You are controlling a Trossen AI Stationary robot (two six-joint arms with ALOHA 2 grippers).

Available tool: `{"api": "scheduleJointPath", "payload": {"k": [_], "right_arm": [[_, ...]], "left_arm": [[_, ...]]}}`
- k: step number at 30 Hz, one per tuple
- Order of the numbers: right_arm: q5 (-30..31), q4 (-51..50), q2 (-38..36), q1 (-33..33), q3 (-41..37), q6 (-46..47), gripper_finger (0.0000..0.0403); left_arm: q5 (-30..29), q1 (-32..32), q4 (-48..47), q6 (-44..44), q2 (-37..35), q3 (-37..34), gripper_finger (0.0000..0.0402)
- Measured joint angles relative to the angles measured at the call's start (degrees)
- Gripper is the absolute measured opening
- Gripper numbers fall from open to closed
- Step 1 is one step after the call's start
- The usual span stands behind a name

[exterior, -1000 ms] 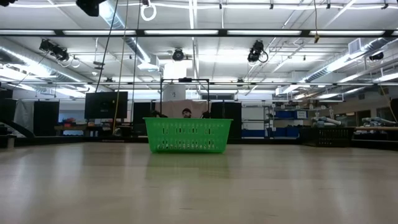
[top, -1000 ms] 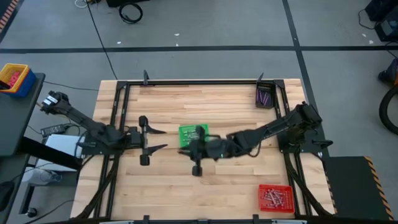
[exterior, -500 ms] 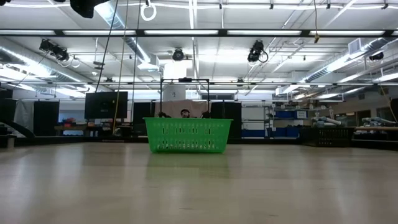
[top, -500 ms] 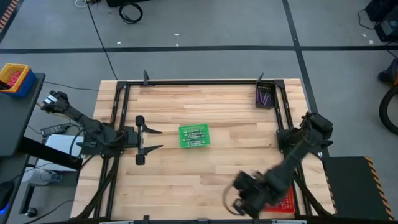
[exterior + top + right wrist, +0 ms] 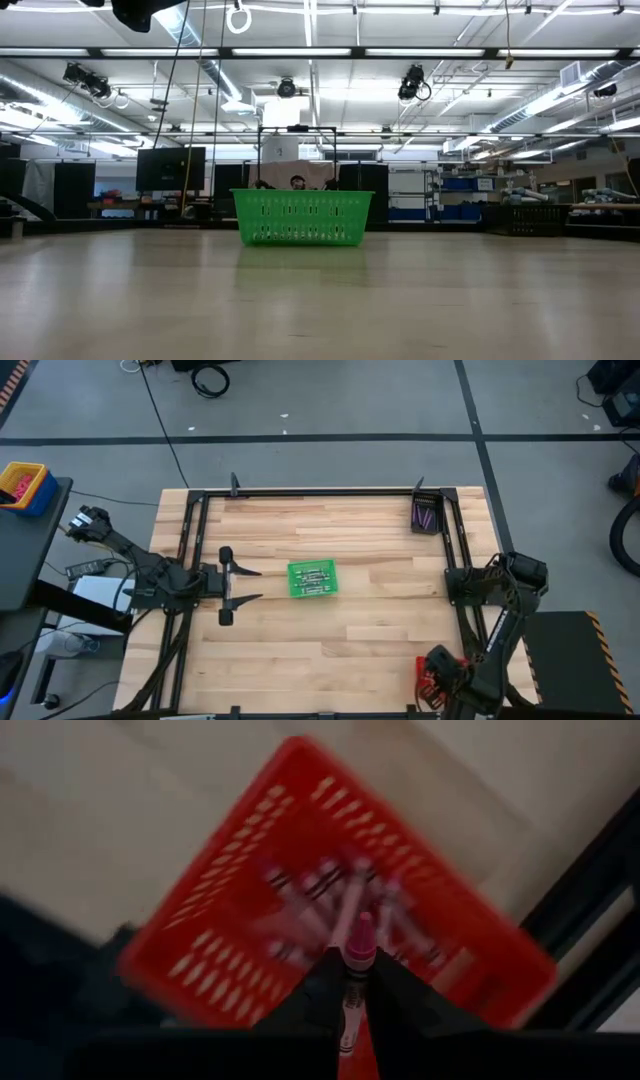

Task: Sort crayons
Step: Put the pink crayon into the red basket, then put the violet crayon into the black basket

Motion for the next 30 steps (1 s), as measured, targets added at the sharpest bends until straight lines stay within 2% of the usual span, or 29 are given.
{"api": "scheduleJointPath", "payload": {"k": [6,10,15,17,18,19,21,27,30], "right_arm": [[-0.88,3.99,-0.02,-0.81,-6.04,-6.23,0.0049],[-6.06,3.91,0.01,-1.52,-7.35,-10.17,0.0065],[-17.16,-4.88,-1.20,-4.62,-4.48,-13.57,0.0092],[-18.19,-10.71,-1.79,-6.63,-1.92,-15.38,0.0098],[-16.85,-13.75,-2.00,-7.65,-0.26,-16.63,0.0099],[-14.18,-16.72,-2.20,-8.77,1.63,-17.87,0.0100],[-5.07,-21.17,-2.48,-11.05,5.54,-20.53,0.0100],[36.21,-15.98,-3.95,-17.92,13.21,-39.05,0.0099],[52.65,-12.86,-3.98,-21.65,15.94,-49.83,0.0098]], "left_arm": [[0.04,0.00,0.16,-2.13,-0.02,0.00,0.0251],[0.17,1.72,-2.85,-9.53,-0.06,0.02,0.0251],[-0.14,10.98,-14.15,-21.84,1.61,0.02,0.0251],[-0.23,16.79,-18.27,-26.43,3.02,0.00,0.0251],[-0.24,20.13,-19.75,-28.50,4.02,0.00,0.0251],[-0.30,23.61,-21.02,-30.27,5.34,0.00,0.0251],[0.63,31.16,-23.66,-32.92,8.48,-0.01,0.0251],[7.98,54.22,-23.66,-35.01,21.26,-0.04,0.0251],[10.67,65.04,-18.27,-34.68,28.10,-0.02,0.0251]]}}
